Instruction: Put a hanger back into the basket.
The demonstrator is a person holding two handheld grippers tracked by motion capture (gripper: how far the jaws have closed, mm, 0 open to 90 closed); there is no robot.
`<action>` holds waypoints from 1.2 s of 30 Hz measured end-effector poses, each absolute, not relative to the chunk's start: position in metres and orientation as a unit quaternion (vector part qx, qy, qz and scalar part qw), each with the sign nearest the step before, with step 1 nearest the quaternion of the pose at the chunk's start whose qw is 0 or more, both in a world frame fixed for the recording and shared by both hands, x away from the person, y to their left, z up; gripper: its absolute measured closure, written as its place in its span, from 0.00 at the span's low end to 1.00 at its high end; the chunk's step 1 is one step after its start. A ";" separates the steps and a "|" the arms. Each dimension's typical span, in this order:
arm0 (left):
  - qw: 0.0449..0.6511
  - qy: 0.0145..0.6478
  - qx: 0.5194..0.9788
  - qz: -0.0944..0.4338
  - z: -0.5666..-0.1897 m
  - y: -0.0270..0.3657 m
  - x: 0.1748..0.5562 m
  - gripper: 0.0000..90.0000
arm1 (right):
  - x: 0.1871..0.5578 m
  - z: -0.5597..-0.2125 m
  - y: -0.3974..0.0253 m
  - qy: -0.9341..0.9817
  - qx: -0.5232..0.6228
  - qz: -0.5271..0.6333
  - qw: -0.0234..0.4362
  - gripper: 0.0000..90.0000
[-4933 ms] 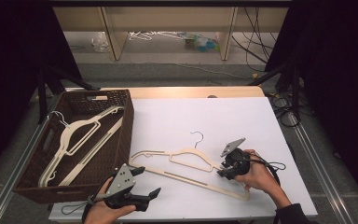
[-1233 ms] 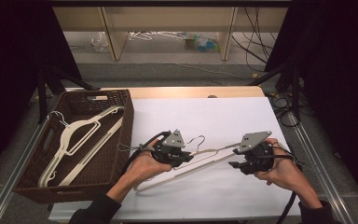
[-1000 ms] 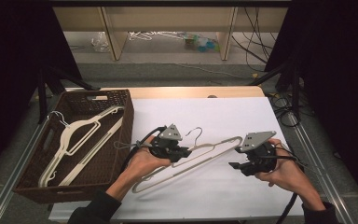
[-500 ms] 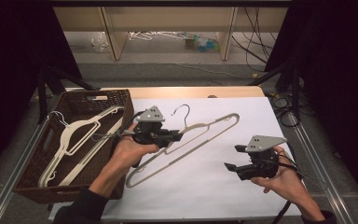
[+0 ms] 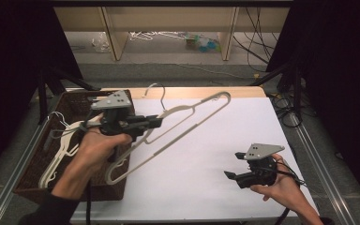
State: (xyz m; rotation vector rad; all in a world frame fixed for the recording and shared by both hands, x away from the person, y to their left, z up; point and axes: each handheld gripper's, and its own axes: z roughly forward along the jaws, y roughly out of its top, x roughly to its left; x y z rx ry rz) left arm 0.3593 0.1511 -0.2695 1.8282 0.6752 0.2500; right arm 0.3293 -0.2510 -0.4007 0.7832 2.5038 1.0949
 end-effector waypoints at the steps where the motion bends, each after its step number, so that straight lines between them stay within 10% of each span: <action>1: 0.555 0.291 0.771 0.112 -0.267 0.159 0.359 0.95 | 0.329 -0.401 -0.251 0.872 0.271 0.380 0.148 0.29; 36: 0.493 0.428 0.719 0.239 -0.308 0.347 0.381 0.95 | 0.326 -0.414 -0.250 0.882 0.271 0.360 0.134 0.29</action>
